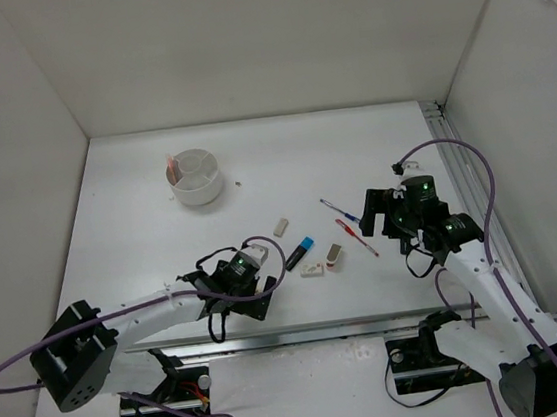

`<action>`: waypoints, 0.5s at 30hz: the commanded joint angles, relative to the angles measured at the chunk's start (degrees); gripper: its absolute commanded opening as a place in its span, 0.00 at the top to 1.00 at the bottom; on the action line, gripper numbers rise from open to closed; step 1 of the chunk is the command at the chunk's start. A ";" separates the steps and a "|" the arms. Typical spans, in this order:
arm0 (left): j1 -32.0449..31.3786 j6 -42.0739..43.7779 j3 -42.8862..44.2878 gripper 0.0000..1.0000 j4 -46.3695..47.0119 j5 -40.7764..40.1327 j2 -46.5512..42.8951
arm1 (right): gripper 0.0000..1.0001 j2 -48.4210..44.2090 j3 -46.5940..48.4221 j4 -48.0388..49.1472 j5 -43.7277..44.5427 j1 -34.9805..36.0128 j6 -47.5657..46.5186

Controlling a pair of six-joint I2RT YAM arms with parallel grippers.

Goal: Sort the stationery into containers
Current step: Pick up the pen from the center of the board.

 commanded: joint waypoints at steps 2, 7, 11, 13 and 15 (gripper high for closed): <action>-2.10 -0.92 5.90 0.05 -0.82 -7.18 5.03 | 0.02 -1.02 -0.24 0.69 0.00 0.06 0.15; -3.77 -0.75 8.19 0.16 -1.80 -8.86 8.46 | 0.02 -1.20 -0.24 0.69 -0.09 -0.03 -0.29; -5.17 -1.01 8.90 0.47 -2.93 -8.25 8.99 | 0.02 -1.55 -0.06 0.69 0.00 -0.03 -0.47; -5.70 -1.62 8.98 0.61 -3.81 -8.69 9.16 | 0.02 -1.81 -0.15 0.69 0.17 -0.03 -0.47; -6.31 -2.24 9.51 0.78 -4.70 -8.51 9.08 | 0.02 -1.90 -0.15 0.69 0.18 0.06 -0.47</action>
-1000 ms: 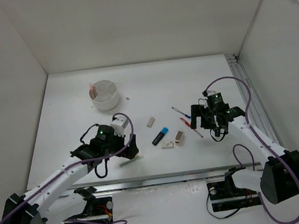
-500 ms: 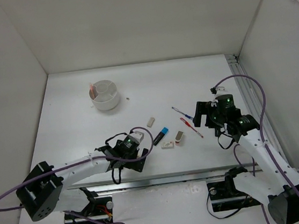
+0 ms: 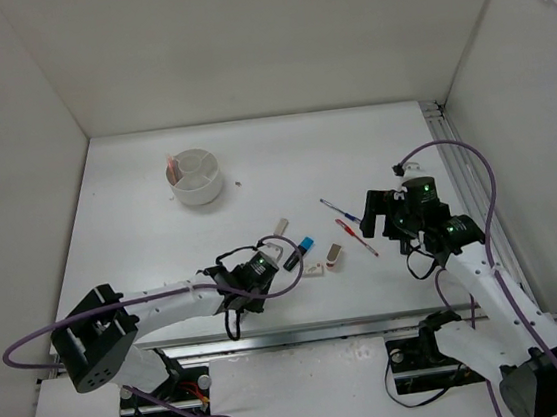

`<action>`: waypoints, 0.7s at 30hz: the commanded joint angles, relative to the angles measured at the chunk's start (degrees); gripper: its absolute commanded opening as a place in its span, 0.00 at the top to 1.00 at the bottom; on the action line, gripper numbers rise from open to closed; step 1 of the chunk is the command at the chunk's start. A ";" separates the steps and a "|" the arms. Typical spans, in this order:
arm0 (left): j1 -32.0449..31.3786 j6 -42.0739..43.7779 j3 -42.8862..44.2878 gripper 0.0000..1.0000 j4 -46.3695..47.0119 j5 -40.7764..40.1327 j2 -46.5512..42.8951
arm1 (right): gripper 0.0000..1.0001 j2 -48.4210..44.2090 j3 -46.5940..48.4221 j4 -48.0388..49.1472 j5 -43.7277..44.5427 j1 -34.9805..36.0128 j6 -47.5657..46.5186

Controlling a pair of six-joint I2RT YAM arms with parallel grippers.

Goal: Sort the stationery into containers
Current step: Pick up the pen from the center of the board.

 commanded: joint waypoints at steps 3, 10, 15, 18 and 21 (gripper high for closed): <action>-2.41 -1.21 3.15 0.96 -4.04 -2.35 -0.85 | 0.02 -1.16 0.11 1.24 0.31 -0.03 -0.42; -2.94 -2.26 6.58 1.00 -6.24 -14.63 -8.47 | 0.02 -2.65 0.38 1.33 1.18 -0.03 -0.86; 4.78 2.20 6.76 0.97 1.56 -20.64 -18.24 | 0.02 -5.64 0.73 1.42 10.83 -0.03 1.85; 11.63 7.74 9.30 0.96 5.70 -17.39 -21.32 | 0.02 -5.47 2.22 1.24 16.30 -0.91 4.58; 16.82 11.43 12.91 0.97 6.05 -18.08 -22.20 | 0.02 -4.32 3.98 1.07 17.96 -2.31 6.95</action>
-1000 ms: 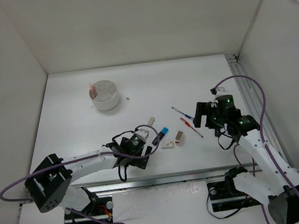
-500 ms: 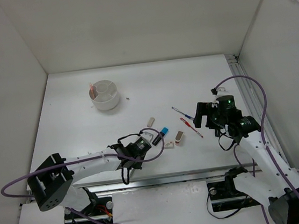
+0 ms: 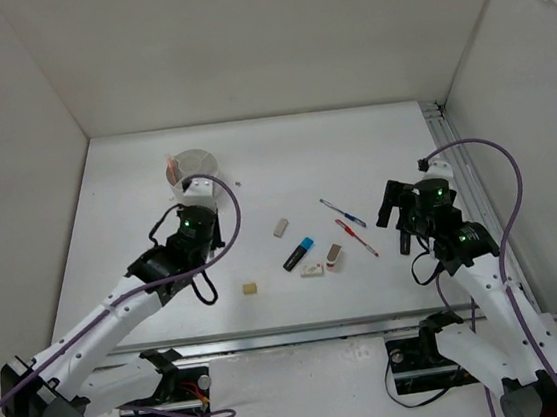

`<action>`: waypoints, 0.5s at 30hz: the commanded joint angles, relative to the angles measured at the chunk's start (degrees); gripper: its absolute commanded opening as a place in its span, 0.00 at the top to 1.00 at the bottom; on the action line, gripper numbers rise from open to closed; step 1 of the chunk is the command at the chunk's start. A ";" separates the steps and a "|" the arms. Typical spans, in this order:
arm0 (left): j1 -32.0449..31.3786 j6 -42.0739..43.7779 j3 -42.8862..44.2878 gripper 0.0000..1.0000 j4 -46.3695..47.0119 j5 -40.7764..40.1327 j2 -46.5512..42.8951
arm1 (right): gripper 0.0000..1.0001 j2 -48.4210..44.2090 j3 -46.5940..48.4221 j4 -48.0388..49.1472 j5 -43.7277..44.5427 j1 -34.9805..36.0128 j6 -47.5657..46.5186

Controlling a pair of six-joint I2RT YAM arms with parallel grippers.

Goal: Sort the stationery into containers
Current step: Pick up the pen from the center of the board, then place the pen in the storage box.

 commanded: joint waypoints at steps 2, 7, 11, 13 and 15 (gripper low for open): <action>7.51 10.86 4.96 0.97 8.06 -1.11 -1.53 | 0.02 2.47 4.72 1.44 7.42 -2.54 5.17; 20.53 15.03 6.01 0.96 17.11 7.14 -0.83 | 0.02 6.25 8.76 1.44 3.57 -5.26 5.53; 28.98 18.54 8.72 0.97 22.84 12.34 2.33 | 0.02 7.40 10.70 1.44 -0.05 -5.35 4.56; 32.67 20.91 10.40 0.97 23.64 14.27 5.14 | 0.02 7.49 11.23 1.35 0.91 -5.53 4.65; 35.04 21.88 12.60 0.97 25.66 18.92 8.11 | 0.02 7.76 11.50 1.44 1.62 -5.44 5.35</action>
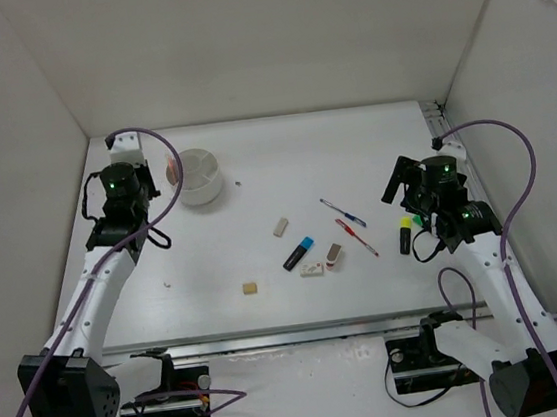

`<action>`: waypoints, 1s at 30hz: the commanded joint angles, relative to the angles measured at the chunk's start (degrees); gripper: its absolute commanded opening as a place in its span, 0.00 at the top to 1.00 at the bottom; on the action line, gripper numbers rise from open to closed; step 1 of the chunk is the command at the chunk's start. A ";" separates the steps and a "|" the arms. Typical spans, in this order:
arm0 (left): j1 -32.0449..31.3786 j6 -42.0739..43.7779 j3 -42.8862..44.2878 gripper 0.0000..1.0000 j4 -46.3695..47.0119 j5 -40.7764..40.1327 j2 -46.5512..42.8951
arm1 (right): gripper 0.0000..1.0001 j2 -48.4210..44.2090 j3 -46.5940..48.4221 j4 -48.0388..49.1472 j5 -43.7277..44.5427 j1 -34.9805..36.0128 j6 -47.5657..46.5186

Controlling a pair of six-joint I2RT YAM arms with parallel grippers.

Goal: Sort the stationery into containers
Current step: Place the pen in the storage box.

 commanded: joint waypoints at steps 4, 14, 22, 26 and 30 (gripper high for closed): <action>10.04 4.36 8.36 1.00 13.06 15.75 8.33 | 0.02 0.44 2.87 2.16 0.37 -0.43 2.82; 18.33 -3.99 15.39 0.98 28.37 42.22 25.81 | 0.02 -1.32 2.51 2.42 1.51 -0.44 2.57; 18.33 -8.12 21.62 0.96 33.90 45.04 34.88 | 0.02 -3.52 2.16 2.34 5.20 -0.61 0.98; 17.28 -9.79 24.62 0.96 34.87 44.95 40.23 | 0.02 -2.82 1.81 2.25 5.91 -0.70 -0.16; 15.17 -9.71 24.88 0.97 37.60 42.06 42.53 | 0.02 -2.73 1.46 2.07 5.82 -1.14 -1.04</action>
